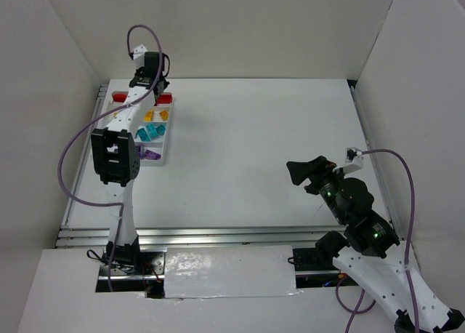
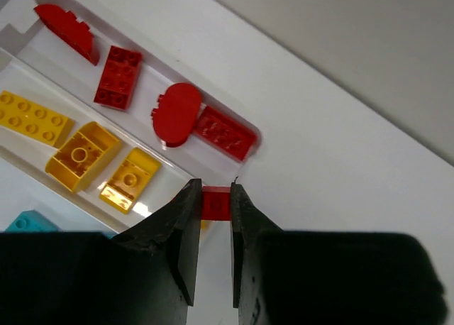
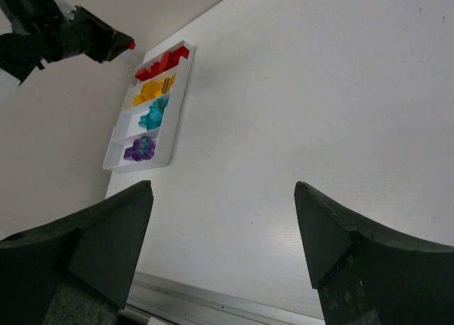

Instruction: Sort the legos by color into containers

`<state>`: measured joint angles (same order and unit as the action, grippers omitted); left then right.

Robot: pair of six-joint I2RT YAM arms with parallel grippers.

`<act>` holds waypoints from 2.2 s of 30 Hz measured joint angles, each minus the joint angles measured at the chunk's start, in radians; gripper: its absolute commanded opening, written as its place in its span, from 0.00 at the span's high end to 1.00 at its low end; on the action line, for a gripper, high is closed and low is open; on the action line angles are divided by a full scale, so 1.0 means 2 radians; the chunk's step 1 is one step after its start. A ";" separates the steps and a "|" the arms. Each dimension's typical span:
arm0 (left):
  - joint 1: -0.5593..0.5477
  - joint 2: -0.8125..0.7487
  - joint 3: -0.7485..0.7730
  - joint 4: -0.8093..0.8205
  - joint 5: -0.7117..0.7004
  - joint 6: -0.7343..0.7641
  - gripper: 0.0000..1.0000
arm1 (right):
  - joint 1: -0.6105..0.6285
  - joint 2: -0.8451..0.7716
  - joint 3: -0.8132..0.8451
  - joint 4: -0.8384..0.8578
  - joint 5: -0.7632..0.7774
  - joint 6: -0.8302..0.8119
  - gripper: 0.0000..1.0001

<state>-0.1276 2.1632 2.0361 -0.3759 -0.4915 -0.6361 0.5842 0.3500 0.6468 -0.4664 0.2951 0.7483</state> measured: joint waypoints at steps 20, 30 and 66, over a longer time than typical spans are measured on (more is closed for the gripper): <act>0.100 0.123 0.029 0.086 0.039 0.033 0.89 | 0.000 0.068 -0.006 0.020 0.000 -0.034 0.08; 0.103 0.154 0.035 0.095 0.062 0.056 0.29 | 0.000 0.089 -0.006 0.024 0.003 -0.046 0.08; -0.014 -0.649 -0.361 -0.190 0.117 0.128 0.01 | 0.001 0.074 0.312 -0.195 0.039 -0.126 0.00</act>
<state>-0.1566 0.8642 1.3132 -0.7555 -0.2581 -0.3805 0.5865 0.4973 1.2701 -0.8566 0.3725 0.4957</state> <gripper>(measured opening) 0.994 0.994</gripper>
